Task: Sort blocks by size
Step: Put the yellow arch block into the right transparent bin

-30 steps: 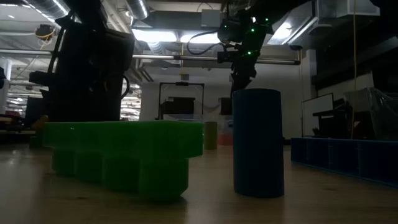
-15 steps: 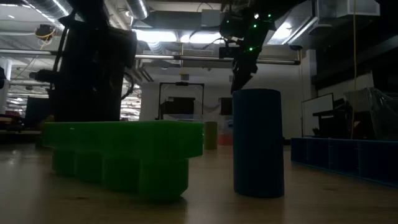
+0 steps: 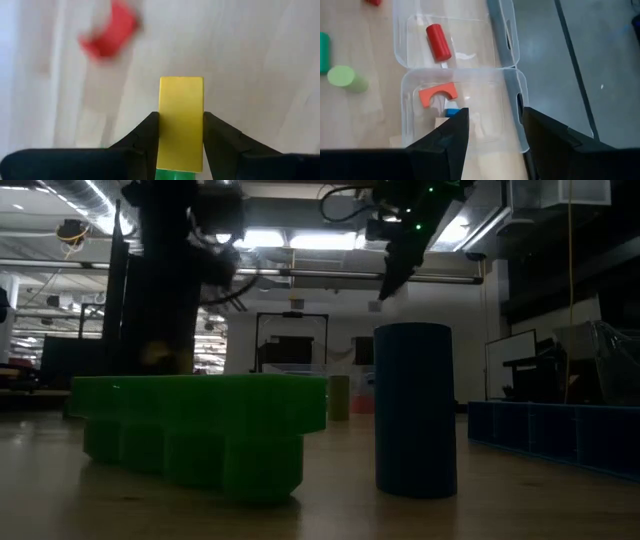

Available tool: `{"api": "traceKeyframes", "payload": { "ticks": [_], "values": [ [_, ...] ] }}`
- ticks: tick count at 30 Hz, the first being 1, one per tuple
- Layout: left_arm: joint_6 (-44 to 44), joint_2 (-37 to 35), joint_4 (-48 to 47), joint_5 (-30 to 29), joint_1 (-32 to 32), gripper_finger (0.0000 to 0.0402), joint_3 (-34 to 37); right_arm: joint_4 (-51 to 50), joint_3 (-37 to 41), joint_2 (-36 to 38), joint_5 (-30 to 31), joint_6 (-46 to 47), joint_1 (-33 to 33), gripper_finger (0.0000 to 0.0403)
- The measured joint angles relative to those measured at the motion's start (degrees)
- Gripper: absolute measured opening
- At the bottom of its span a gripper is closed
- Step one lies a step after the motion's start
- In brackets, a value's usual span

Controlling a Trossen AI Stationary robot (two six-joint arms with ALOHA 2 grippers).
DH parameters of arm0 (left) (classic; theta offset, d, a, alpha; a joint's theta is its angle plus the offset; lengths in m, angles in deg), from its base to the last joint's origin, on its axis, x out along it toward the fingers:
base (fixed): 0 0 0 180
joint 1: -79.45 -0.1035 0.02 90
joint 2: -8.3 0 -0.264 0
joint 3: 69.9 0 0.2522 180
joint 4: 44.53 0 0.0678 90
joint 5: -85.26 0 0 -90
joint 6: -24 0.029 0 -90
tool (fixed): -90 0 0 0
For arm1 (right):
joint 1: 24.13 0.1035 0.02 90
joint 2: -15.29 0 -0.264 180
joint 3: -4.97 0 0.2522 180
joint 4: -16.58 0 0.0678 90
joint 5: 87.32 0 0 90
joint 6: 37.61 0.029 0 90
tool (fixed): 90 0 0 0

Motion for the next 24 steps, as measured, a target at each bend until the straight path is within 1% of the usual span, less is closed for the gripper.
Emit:
{"api": "traceKeyframes", "payload": {
  "ticks": [4, 8, 12, 16, 21, 24],
  "values": [
    [3.0, 0.0, 13.5, 0.0, -0.2, 0.0114, -1.0, -2.9, 0.0, 1.1, 0.0, 0.3, 0.0, 0.0186],
    [4.3, 1.1, 30.0, -0.1, -1.3, 0.0112, -1.0, -5.7, 0.0, 2.4, 0.0, 0.3, 0.0, 0.0186],
    [5.5, 5.9, 45.6, 0.1, -2.2, 0.0115, -1.0, -6.5, 0.0, 4.2, -0.4, 0.5, 0.0, 0.0186],
    [8.0, 12.8, 60.3, 0.4, -3.4, 0.0115, -1.0, -9.0, 0.0, 6.3, -1.6, 4.4, 0.0, 0.0186],
    [8.7, 21.0, 79.1, 0.4, -6.0, 0.0115, -1.0, -14.7, 0.0, 8.5, -9.1, 11.6, 0.0, 0.0186],
    [8.6, 24.6, 87.1, 0.4, -7.6, 0.0115, -1.1, -17.1, 0.0, 8.8, -14.1, 14.9, 0.6, 0.0186]
  ]
}}
